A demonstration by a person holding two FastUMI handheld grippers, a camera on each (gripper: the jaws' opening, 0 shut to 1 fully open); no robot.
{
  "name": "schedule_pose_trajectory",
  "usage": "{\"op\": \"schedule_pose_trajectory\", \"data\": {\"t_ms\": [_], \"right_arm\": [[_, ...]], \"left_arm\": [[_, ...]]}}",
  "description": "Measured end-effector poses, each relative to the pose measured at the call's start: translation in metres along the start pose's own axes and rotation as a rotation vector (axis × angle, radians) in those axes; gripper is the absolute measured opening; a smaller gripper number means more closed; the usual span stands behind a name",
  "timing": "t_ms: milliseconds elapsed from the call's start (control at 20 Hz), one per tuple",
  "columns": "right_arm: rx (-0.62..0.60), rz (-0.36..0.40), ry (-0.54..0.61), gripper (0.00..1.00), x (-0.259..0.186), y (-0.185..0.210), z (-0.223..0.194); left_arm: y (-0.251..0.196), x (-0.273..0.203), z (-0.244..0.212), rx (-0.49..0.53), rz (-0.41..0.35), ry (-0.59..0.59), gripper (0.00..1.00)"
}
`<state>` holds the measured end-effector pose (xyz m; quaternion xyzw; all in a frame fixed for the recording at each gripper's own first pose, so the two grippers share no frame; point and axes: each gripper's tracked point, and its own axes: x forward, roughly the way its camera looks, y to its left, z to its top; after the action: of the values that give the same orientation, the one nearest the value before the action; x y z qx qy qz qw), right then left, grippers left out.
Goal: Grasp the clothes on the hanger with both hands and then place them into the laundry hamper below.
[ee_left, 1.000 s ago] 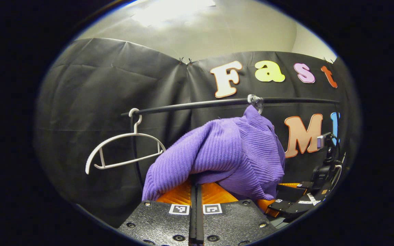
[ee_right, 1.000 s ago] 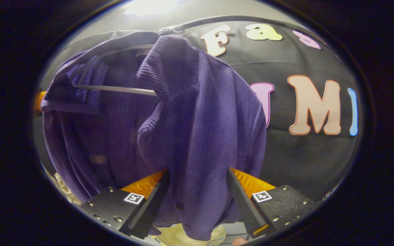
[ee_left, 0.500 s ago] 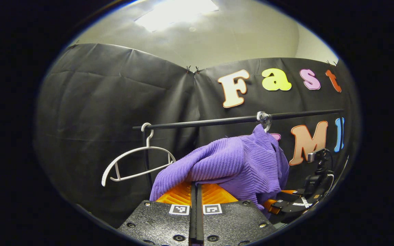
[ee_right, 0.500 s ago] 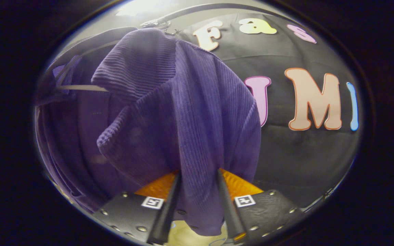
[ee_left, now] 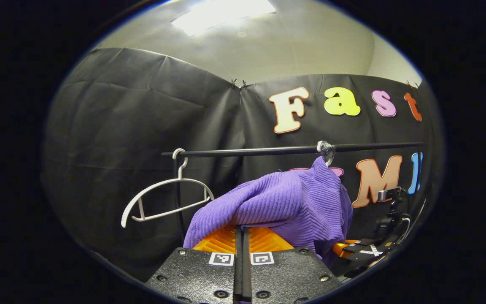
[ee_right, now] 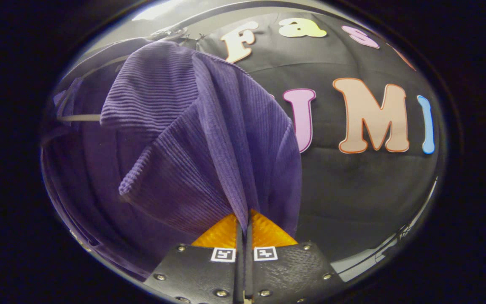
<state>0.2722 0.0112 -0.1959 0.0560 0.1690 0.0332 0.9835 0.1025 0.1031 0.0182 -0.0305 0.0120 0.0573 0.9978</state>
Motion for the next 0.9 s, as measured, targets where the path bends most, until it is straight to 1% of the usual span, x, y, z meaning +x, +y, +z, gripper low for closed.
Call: {"op": "schedule_pose_trajectory", "data": {"t_ms": [200, 300, 350, 400, 650, 900], "right_arm": [[0.009, -0.031, -0.002, 0.02, -0.011, -0.011, 0.007], [-0.009, -0.065, -0.022, 0.02, -0.017, -0.022, 0.015], [-0.017, -0.079, -0.034, 0.05, -0.021, -0.027, 0.019], [-0.022, -0.092, -0.044, 0.02, -0.023, -0.032, 0.023], [-0.012, -0.146, -0.108, 0.02, -0.036, -0.057, 0.053], [-0.025, -0.170, -0.174, 0.01, -0.048, -0.069, 0.087]], "left_arm": [[-0.006, -0.003, 0.009, -0.004, -0.028, -0.014, 0.00], [-0.008, -0.005, 0.015, -0.017, -0.042, -0.025, 0.00], [-0.009, -0.005, 0.019, -0.032, -0.046, -0.031, 0.00], [-0.008, -0.006, 0.023, -0.050, -0.047, -0.035, 0.00], [-0.010, -0.010, 0.043, -0.124, -0.065, -0.058, 0.00], [-0.021, -0.014, 0.056, -0.192, -0.124, -0.056, 0.00]]}}
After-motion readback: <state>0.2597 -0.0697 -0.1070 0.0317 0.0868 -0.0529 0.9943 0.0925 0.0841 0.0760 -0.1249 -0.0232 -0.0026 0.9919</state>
